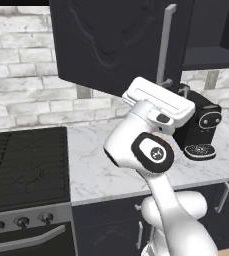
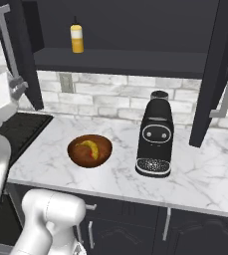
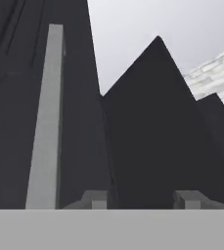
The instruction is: Open the cabinet. Pick the apple and banana from the cabinet and place them into the bowl. Then close the cabinet.
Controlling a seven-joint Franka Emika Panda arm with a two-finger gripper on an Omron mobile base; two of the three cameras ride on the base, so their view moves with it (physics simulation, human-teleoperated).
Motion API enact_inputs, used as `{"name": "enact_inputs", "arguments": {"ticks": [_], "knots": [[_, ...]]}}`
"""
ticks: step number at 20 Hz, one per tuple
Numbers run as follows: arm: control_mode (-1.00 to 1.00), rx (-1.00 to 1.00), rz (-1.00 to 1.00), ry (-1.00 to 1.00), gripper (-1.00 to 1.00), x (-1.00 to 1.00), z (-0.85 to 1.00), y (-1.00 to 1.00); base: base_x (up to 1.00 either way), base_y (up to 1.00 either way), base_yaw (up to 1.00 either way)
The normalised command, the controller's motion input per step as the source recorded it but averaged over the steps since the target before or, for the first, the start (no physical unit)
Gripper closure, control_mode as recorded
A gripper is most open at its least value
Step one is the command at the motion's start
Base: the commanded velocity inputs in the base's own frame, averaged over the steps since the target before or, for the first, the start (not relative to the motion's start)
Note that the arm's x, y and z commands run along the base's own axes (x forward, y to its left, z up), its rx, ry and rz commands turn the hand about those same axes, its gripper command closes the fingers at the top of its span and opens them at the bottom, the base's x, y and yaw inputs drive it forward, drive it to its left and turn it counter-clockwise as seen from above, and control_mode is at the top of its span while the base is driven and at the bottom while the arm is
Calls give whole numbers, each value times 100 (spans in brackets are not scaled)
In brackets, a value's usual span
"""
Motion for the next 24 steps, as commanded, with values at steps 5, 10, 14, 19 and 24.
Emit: {"name": "enact_inputs", "arguments": {"ticks": [5, 10, 14, 19, 24], "knots": [[-100, 15, 4, 0, -100, 100, -7, -92, 0, 0, 0], [-100, 11, 0, 0, -100, 100, -1, -63, 0, 0, 0], [-100, 12, 0, 4, -100, 100, -7, -57, 0, 0, 0], [-100, 3, 0, 5, -100, 96, -8, -32, 0, 0, 0], [-100, 0, 0, 0, -100, 51, 0, -5, 0, 0, 0]]}}
